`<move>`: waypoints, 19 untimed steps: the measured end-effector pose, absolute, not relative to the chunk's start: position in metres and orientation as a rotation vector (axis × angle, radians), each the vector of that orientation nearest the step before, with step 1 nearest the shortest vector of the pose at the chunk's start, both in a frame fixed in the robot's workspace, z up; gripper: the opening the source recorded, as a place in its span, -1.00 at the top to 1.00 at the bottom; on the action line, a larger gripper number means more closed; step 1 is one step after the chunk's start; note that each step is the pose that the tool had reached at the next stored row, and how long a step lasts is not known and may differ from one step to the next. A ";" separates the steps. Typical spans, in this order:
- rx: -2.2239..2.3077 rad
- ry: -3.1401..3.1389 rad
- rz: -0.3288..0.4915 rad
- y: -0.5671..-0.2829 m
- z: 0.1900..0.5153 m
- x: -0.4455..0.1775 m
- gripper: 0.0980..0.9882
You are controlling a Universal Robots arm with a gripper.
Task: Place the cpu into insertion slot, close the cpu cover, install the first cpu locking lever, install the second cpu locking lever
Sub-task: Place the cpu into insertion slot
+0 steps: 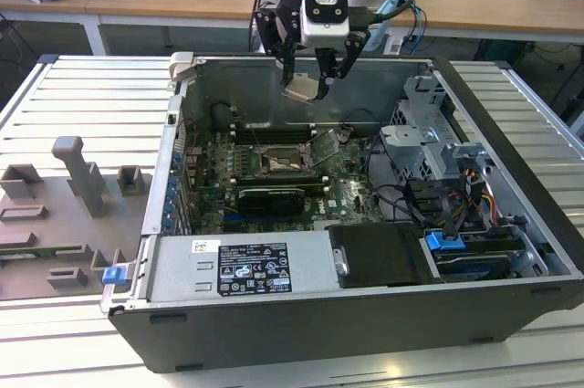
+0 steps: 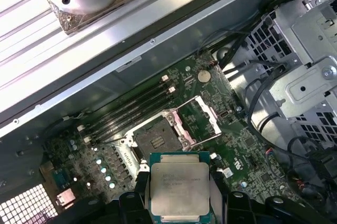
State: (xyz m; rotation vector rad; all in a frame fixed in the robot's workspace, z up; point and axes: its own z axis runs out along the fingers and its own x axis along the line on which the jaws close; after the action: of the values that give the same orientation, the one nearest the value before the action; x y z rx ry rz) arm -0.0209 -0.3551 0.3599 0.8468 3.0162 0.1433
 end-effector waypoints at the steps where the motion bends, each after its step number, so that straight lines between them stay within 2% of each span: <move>1: 0.853 3.014 0.143 -0.355 0.360 -0.021 0.00; 19: 1.022 2.956 0.142 -0.355 0.359 -0.021 0.00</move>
State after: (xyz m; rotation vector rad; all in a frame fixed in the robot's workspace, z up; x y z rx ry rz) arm -0.0209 -0.3551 0.3586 1.0217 2.9559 0.1421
